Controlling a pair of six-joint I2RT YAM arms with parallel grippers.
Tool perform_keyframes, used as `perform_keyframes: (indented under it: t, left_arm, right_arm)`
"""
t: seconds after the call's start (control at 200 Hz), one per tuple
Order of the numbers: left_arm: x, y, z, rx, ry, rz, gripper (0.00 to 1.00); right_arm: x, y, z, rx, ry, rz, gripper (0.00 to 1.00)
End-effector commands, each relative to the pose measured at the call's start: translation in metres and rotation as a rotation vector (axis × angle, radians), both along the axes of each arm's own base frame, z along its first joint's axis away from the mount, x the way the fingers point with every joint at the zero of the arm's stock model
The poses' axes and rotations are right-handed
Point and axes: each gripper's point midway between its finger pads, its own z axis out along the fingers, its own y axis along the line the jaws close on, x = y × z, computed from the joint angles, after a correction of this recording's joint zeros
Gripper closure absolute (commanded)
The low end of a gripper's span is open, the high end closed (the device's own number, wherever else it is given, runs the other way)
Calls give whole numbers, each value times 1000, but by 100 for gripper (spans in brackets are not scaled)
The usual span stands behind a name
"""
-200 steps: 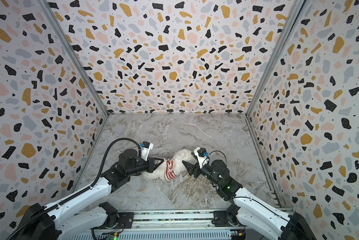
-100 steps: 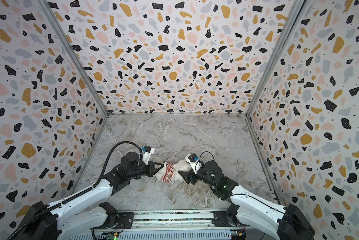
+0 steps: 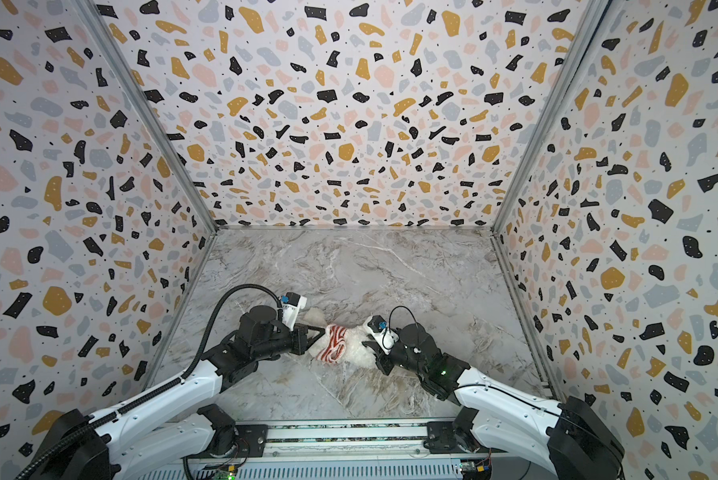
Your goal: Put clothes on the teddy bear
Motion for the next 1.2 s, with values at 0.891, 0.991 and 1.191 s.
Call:
perform_keyframes:
  t: [0.891, 0.991, 1.191]
  left_arm:
    - [-15, -21, 30, 44, 79, 143, 82]
    - [-17, -19, 20, 39, 98, 150, 82]
    - [-18, -16, 8, 51, 109, 158, 82]
  right_arm:
    - [-7, 13, 30, 18, -157, -58, 100]
    - [-8, 14, 30, 22, -160, -57, 100]
    - [-8, 15, 30, 21, -164, -56, 100]
